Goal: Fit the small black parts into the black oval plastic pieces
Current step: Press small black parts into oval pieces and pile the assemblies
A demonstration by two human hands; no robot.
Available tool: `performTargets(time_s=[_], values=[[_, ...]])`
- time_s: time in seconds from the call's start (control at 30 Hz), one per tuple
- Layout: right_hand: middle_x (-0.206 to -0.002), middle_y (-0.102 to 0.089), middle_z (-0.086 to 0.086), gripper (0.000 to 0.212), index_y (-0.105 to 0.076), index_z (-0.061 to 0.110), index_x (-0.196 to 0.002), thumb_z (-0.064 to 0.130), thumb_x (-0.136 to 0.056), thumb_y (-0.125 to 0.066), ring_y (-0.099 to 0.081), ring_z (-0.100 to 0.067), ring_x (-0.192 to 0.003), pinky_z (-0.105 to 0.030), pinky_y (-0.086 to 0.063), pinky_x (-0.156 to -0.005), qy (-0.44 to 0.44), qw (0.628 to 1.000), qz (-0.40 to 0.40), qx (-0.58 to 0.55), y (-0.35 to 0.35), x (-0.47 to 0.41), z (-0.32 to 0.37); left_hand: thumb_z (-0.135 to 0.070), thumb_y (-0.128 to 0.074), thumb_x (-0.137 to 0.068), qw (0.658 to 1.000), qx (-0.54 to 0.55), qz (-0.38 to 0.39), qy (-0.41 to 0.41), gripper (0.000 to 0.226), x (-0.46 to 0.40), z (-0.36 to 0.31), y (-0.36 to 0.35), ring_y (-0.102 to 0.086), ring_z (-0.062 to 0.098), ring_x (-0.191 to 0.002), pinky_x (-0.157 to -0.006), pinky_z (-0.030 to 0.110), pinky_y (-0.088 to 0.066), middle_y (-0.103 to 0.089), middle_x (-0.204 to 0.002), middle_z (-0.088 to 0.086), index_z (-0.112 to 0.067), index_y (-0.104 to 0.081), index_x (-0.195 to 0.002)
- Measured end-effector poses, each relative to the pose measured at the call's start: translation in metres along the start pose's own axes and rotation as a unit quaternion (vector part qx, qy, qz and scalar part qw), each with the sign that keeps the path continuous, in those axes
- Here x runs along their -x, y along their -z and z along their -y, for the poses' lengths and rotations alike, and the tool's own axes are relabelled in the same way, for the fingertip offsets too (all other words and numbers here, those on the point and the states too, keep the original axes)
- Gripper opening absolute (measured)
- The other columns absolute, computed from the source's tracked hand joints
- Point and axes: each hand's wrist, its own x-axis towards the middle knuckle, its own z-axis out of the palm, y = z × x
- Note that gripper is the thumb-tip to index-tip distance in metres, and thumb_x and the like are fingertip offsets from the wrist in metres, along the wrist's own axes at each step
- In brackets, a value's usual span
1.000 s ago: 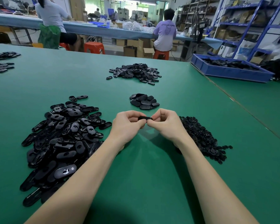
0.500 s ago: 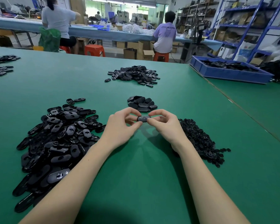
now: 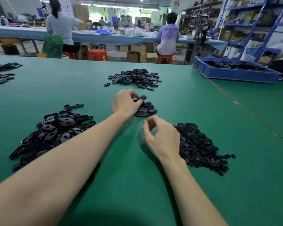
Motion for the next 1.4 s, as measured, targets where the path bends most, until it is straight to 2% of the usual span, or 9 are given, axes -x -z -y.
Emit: performTargets(time_s=[0.13, 0.33, 0.6, 0.73, 0.97, 1.1, 1.2, 1.3, 1.4], values=[[-0.081, -0.068, 0.014, 0.026, -0.058, 0.026, -0.083, 0.048, -0.095, -0.053, -0.053, -0.014, -0.067, -0.031, -0.033, -0.060, -0.013, 1.000, -0.005, -0.007, 0.000, 0.000, -0.002, -0.047, -0.072, -0.084, 0.996, -0.079, 0.036, -0.001, 0.021, -0.013, -0.002, -0.019, -0.062, 0.021, -0.108, -0.082, 0.031, -0.047, -0.067, -0.112, -0.003, -0.031, -0.073, -0.097], [-0.080, -0.068, 0.011, 0.027, -0.059, 0.025, -0.082, 0.047, -0.096, -0.051, -0.058, -0.018, -0.071, -0.032, -0.036, -0.059, 0.013, 1.000, 0.001, 0.016, -0.001, 0.001, 0.000, -0.048, -0.071, -0.083, 0.999, -0.034, 0.010, 0.005, 0.032, -0.002, -0.003, -0.022, -0.061, 0.020, -0.107, -0.080, 0.031, -0.044, -0.065, -0.111, -0.002, -0.030, -0.067, -0.110], [-0.077, -0.068, 0.010, 0.021, -0.059, 0.025, -0.081, 0.041, -0.094, -0.058, -0.061, -0.021, -0.072, -0.030, -0.033, -0.057, 0.025, 0.999, -0.014, 0.037, 0.003, 0.004, 0.006, -0.032, -0.068, -0.086, 0.991, 0.127, -0.045, -0.011, 0.006, 0.067, 0.014, 0.008, -0.057, 0.012, -0.070, -0.074, 0.033, -0.055, -0.067, -0.087, -0.011, -0.029, -0.068, -0.092], [-0.077, -0.066, 0.010, 0.021, -0.057, 0.026, -0.082, 0.041, -0.096, -0.056, -0.061, -0.020, -0.074, -0.031, -0.040, -0.056, 0.057, 0.997, 0.005, 0.052, -0.001, 0.009, 0.023, -0.032, -0.066, -0.087, 0.990, 0.130, -0.054, -0.029, 0.004, 0.083, 0.025, 0.031, -0.060, 0.010, -0.066, -0.071, 0.032, -0.054, -0.067, -0.086, -0.013, -0.032, -0.066, -0.090], [-0.078, -0.066, 0.010, 0.021, -0.059, 0.026, -0.084, 0.042, -0.097, -0.055, -0.061, -0.019, -0.075, -0.031, -0.043, -0.058, 0.052, 0.997, 0.016, 0.054, 0.000, 0.015, 0.022, -0.034, -0.065, -0.088, 0.999, 0.021, 0.026, -0.039, 0.008, 0.080, 0.049, 0.061, -0.059, 0.013, -0.075, -0.077, 0.036, -0.055, -0.066, -0.088, -0.013, -0.031, -0.064, -0.096], [-0.078, -0.066, 0.012, 0.020, -0.061, 0.027, -0.085, 0.042, -0.098, -0.054, -0.060, -0.017, -0.074, -0.029, -0.043, -0.058, 0.061, 0.996, 0.028, 0.062, 0.001, 0.016, 0.025, -0.029, -0.066, -0.087, 0.999, 0.005, 0.032, -0.023, 0.004, 0.070, 0.062, 0.084, -0.059, 0.014, -0.077, -0.080, 0.035, -0.055, -0.067, -0.085, -0.014, -0.031, -0.063, -0.090], [-0.078, -0.066, 0.013, 0.020, -0.062, 0.027, -0.087, 0.041, -0.098, -0.054, -0.059, -0.014, -0.073, -0.028, -0.043, -0.056, 0.089, 0.993, 0.044, 0.059, -0.001, 0.016, 0.028, -0.020, -0.061, -0.087, 0.998, -0.021, 0.057, 0.001, 0.011, 0.065, 0.076, 0.100, -0.062, 0.016, -0.082, -0.085, 0.033, -0.053, -0.067, -0.087, -0.012, -0.030, -0.065, -0.091], [-0.080, -0.067, 0.013, 0.019, -0.063, 0.028, -0.088, 0.041, -0.098, -0.054, -0.058, -0.013, -0.070, -0.027, -0.043, -0.056, 0.095, 0.993, 0.054, 0.048, -0.003, 0.016, 0.027, -0.011, -0.057, -0.085, 0.993, -0.038, 0.113, 0.020, 0.021, 0.062, 0.090, 0.115, -0.061, 0.009, -0.081, -0.086, 0.026, -0.050, -0.068, -0.093, -0.008, -0.028, -0.068, -0.091], [-0.080, -0.067, 0.013, 0.018, -0.063, 0.027, -0.088, 0.040, -0.098, -0.055, -0.055, -0.012, -0.065, -0.026, -0.038, -0.055, 0.086, 0.994, 0.051, 0.035, -0.003, 0.014, 0.023, -0.011, -0.061, -0.081, 0.989, -0.058, 0.137, 0.025, 0.022, 0.061, 0.097, 0.127, -0.057, -0.001, -0.079, -0.081, 0.023, -0.046, -0.067, -0.096, -0.008, -0.030, -0.068, -0.091]])
